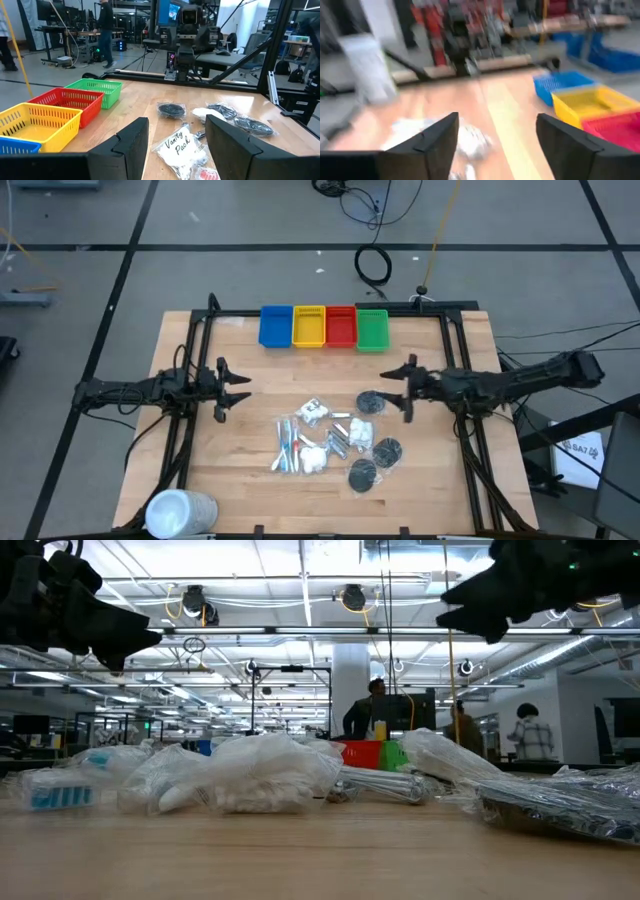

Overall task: Pick & Place Travel size toiletries
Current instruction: Put the hairbrush into the green bin

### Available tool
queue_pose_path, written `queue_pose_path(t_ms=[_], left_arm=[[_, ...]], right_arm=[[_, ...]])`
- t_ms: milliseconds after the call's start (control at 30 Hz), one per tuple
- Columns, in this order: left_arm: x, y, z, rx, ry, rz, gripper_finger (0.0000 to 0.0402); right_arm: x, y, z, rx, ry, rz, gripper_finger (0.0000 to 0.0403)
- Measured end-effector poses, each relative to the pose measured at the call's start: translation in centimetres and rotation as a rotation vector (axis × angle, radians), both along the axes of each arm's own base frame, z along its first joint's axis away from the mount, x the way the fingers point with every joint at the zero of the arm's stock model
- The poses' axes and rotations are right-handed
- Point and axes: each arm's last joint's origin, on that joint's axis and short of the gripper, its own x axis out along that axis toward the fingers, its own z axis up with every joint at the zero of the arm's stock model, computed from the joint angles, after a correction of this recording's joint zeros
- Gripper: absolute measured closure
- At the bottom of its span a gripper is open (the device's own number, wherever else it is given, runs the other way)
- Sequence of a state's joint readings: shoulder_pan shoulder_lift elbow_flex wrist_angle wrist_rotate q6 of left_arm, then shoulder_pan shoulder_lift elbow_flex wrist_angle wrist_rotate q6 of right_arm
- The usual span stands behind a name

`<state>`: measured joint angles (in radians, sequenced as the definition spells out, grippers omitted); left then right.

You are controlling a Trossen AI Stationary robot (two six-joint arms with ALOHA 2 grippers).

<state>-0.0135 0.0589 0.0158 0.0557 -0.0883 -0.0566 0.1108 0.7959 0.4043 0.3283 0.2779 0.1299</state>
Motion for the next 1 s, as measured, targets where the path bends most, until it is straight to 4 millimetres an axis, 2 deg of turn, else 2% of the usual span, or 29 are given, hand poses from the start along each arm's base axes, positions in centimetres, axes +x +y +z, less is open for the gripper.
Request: queue_pose_path(t_ms=[67,167,300,400,733,1000], left_arm=[[0.0,0.0,0.0,0.000,0.000,0.000,0.0210],[0.0,0.0,0.0,0.000,-0.001,0.000,0.0211],[0.0,0.0,0.0,0.000,0.000,0.000,0.0211],[0.0,0.0,0.0,0.000,0.000,0.000,0.0210],[0.0,0.0,0.0,0.000,0.000,0.000,0.0210],[0.0,0.0,0.0,0.000,0.000,0.000,0.0210]], right_arm=[[1.3,0.2,-0.4,-0.018,0.090,-0.038,0.0120],[2.8,0.4,-2.7,-0.015,0.242,-0.056,0.0107],[4.0,0.5,-4.8,0.003,0.343,-0.068,0.0104],[4.3,0.6,-6.7,-0.008,0.445,-0.073,0.0109],[4.5,0.5,-10.7,-0.017,0.633,-0.092,0.0119],[4.6,0.5,-11.7,0.002,0.669,-0.108,0.0120]])
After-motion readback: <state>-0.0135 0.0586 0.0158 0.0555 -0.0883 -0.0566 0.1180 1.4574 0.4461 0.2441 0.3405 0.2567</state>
